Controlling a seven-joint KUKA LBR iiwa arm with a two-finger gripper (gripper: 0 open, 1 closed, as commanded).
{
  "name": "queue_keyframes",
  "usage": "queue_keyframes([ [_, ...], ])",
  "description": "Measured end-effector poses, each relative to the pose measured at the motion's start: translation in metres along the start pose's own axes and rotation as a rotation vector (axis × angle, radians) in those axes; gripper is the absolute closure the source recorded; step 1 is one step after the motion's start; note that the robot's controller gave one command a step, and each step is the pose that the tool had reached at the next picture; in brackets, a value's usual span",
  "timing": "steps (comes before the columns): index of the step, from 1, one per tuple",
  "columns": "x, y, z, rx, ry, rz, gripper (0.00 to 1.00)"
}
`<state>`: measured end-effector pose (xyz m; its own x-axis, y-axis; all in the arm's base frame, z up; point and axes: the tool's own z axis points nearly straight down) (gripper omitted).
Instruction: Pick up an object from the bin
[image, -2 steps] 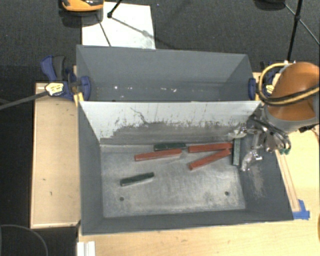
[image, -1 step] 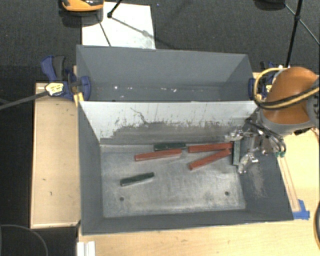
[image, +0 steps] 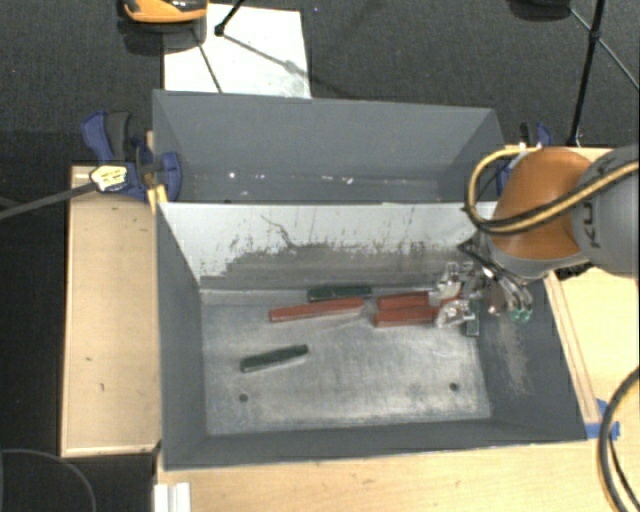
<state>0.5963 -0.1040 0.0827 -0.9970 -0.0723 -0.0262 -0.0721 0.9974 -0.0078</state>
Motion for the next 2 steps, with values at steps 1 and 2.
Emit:
queue_keyframes([
  [1,0.0,0.0,0.0,0.0,0.0,-0.001,1.0],
  [2,0.004,-0.005,-0.036,-0.008,0.025,-0.004,1.0],
])
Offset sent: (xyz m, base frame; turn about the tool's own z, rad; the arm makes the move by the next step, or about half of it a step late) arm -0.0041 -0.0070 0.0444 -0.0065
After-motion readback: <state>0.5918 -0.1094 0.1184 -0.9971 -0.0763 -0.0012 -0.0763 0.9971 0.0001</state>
